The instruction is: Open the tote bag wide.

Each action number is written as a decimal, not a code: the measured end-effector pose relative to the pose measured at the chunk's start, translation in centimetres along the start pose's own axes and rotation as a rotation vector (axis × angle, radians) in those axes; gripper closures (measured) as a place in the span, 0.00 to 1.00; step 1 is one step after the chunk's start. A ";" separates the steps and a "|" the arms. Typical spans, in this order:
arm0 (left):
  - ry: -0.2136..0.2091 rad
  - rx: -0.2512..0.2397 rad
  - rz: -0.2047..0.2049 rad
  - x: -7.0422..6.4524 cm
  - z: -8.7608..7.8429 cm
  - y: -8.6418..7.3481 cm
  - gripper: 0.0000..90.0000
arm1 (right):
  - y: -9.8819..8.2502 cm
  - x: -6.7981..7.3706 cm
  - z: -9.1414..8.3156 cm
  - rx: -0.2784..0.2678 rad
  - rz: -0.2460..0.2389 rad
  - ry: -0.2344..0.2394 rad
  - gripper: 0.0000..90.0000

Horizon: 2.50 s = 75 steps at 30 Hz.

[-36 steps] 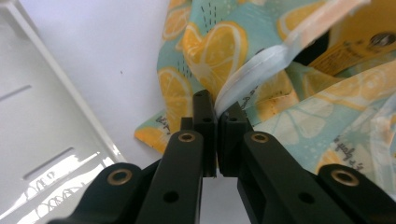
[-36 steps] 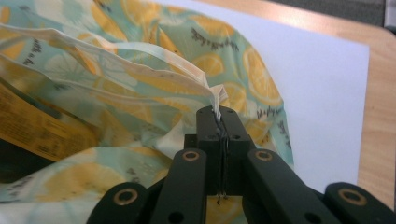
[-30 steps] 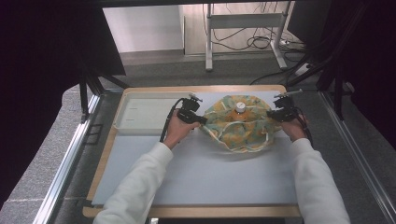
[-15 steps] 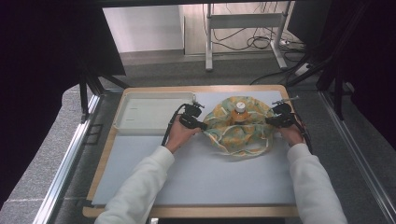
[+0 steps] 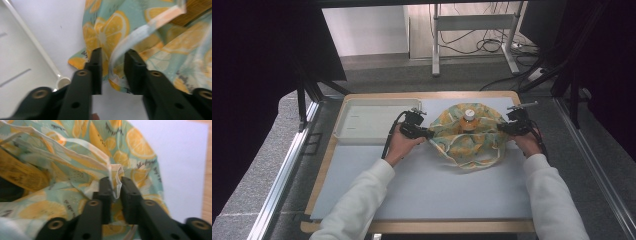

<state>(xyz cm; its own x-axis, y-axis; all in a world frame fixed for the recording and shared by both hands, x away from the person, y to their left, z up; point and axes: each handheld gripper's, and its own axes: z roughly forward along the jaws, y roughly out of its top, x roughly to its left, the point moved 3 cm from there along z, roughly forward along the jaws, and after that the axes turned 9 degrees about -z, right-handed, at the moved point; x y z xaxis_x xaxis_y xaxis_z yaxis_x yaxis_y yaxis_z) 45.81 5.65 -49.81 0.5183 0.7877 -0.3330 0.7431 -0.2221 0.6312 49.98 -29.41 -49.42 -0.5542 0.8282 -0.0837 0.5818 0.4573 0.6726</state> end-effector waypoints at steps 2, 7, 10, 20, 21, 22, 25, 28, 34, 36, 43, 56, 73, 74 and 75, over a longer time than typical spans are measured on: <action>0.010 -0.035 0.022 -0.2 -1.3 0.0 0.66 | 0.1 -0.1 -0.8 -0.022 -0.010 0.004 0.76; -0.003 -0.078 0.035 -0.5 -3.6 -0.4 0.48 | 0.4 0.2 -3.4 -0.081 -0.021 -0.006 0.59; -0.022 -0.107 0.045 -0.7 -4.8 -1.0 0.46 | 0.5 0.4 -4.9 -0.117 -0.022 0.003 0.58; -0.062 -0.112 0.112 -2.2 -5.9 -1.3 0.94 | 0.6 2.1 -6.7 -0.155 -0.053 0.100 0.77; -0.068 -0.110 0.116 -2.4 -5.9 -1.2 0.96 | 0.7 2.4 -6.7 -0.158 -0.061 0.110 0.81; -0.080 -0.107 0.121 -2.7 -5.8 -1.0 0.98 | 0.7 2.6 -6.7 -0.157 -0.068 0.116 0.85; -0.089 -0.105 0.144 -3.7 -5.4 -0.2 1.00 | 0.8 3.3 -6.3 -0.144 -0.086 0.126 0.93; -0.095 -0.097 0.157 -4.7 -4.8 0.8 1.00 | 0.8 4.0 -5.7 -0.134 -0.098 0.132 0.96; -0.093 -0.061 0.166 -5.7 -2.1 2.7 1.00 | 1.3 5.2 -4.1 -0.116 -0.115 0.138 0.98; -0.092 -0.047 0.160 -5.6 -1.0 3.2 1.00 | 1.5 5.7 -3.4 -0.103 -0.127 0.143 0.98; -0.101 -0.025 0.100 -4.5 2.4 4.1 1.00 | 1.1 6.7 -1.3 -0.050 -0.130 0.154 0.99; -0.047 -0.002 0.039 -2.2 6.2 5.2 1.00 | -1.7 8.6 0.3 0.042 -0.165 0.221 0.99; -0.050 0.006 0.034 -2.0 6.1 5.1 1.00 | -2.1 9.7 -2.2 0.011 -0.224 0.269 0.99; -0.048 0.007 0.034 -2.0 6.0 5.1 1.00 | -1.7 9.4 -2.6 -0.005 -0.216 0.260 0.99; -0.048 0.007 0.033 -2.0 6.0 5.1 1.00 | -1.1 9.0 -3.0 -0.023 -0.208 0.255 0.99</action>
<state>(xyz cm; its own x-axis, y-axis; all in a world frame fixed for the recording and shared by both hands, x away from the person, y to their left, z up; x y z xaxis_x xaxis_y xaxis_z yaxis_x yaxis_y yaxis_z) 51.10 -0.53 -50.13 0.5620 0.7514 -0.3458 0.7284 -0.2516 0.6372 42.59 -23.45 -48.66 -0.7925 0.6088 -0.0363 0.4287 0.5985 0.6768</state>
